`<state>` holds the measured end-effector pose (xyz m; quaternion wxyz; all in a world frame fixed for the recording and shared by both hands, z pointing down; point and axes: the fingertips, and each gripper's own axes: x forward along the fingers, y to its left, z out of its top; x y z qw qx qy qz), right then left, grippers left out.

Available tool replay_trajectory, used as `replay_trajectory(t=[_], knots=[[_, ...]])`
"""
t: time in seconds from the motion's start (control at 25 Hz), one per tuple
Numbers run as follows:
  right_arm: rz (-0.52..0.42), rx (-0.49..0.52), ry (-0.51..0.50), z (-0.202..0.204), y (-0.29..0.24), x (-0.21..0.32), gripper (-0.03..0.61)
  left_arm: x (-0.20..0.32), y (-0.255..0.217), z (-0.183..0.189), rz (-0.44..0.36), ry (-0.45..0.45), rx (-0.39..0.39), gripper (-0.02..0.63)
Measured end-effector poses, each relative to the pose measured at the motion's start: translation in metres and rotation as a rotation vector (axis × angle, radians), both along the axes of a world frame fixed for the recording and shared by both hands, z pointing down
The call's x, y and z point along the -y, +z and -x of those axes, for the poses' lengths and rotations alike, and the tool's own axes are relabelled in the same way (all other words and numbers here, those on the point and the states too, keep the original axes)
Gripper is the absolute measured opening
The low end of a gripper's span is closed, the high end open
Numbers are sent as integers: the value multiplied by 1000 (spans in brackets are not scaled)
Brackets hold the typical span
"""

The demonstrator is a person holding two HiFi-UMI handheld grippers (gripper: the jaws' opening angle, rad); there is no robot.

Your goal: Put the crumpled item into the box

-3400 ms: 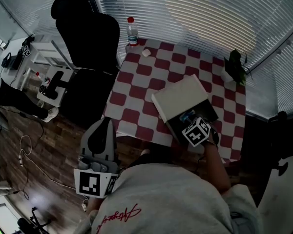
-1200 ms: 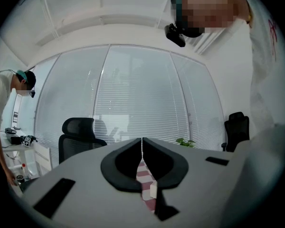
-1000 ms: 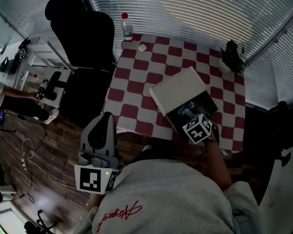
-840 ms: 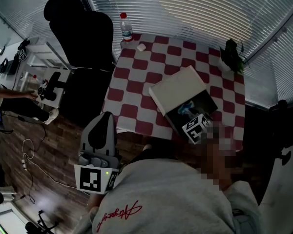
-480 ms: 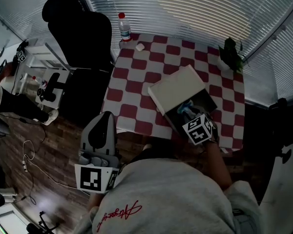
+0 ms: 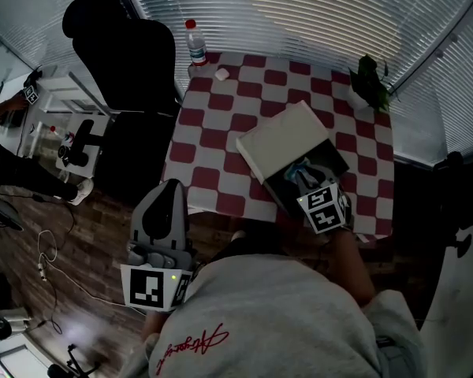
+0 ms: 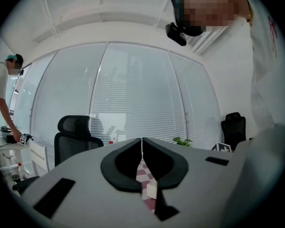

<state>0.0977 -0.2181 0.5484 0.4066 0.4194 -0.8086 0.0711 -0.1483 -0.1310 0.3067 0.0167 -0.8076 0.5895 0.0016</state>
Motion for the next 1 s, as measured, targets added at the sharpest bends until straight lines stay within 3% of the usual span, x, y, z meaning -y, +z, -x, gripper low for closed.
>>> replay_trajectory(t=[0.2, 1.0], knots=[[-43, 68, 44, 0, -12, 1, 57, -1, 0, 0, -5, 2, 3, 20], [-149, 180, 86, -2, -53, 1, 21, 0, -3, -3, -21, 5, 17, 20]])
